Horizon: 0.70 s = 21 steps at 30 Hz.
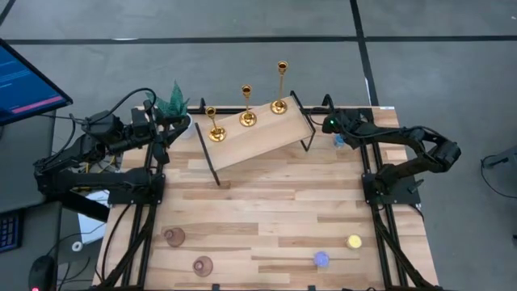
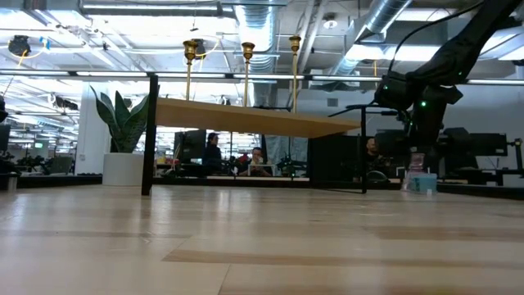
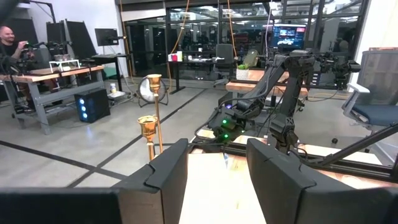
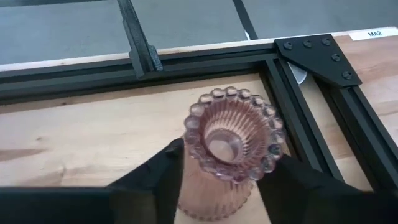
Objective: Pick & Place candle stick holders
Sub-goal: Put the top pink glass candle holder on the shelf
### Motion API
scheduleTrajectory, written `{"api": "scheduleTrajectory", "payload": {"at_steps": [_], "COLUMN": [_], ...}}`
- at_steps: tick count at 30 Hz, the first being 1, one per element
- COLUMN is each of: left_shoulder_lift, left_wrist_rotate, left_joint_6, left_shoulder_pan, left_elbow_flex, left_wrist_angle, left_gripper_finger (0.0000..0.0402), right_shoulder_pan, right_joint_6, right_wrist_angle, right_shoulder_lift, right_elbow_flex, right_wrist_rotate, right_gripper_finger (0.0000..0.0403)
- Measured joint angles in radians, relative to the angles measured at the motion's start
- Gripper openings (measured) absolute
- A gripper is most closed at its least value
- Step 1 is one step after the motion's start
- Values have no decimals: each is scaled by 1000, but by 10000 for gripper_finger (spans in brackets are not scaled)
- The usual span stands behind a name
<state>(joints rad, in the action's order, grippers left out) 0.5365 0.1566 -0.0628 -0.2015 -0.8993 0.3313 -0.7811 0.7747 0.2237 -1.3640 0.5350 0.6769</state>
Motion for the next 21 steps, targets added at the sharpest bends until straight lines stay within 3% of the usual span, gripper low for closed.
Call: {"api": "scheduleTrajectory", "payload": {"at_steps": [13, 21], "left_shoulder_lift": [0, 0], "left_wrist_rotate": [0, 0], "left_joint_6": [0, 0], "left_shoulder_pan": [0, 0], "left_elbow_flex": [0, 0], "left_wrist_angle": [0, 0], "left_gripper_finger": [163, 163], "right_shoulder_pan": [0, 1], "right_joint_6": [1, 12], "right_wrist_angle": [3, 5], "right_shoulder_lift": [0, 0], "right_elbow_flex": [0, 0], "right_wrist_rotate": [-20, -26], "right_gripper_finger": [9, 2]}}
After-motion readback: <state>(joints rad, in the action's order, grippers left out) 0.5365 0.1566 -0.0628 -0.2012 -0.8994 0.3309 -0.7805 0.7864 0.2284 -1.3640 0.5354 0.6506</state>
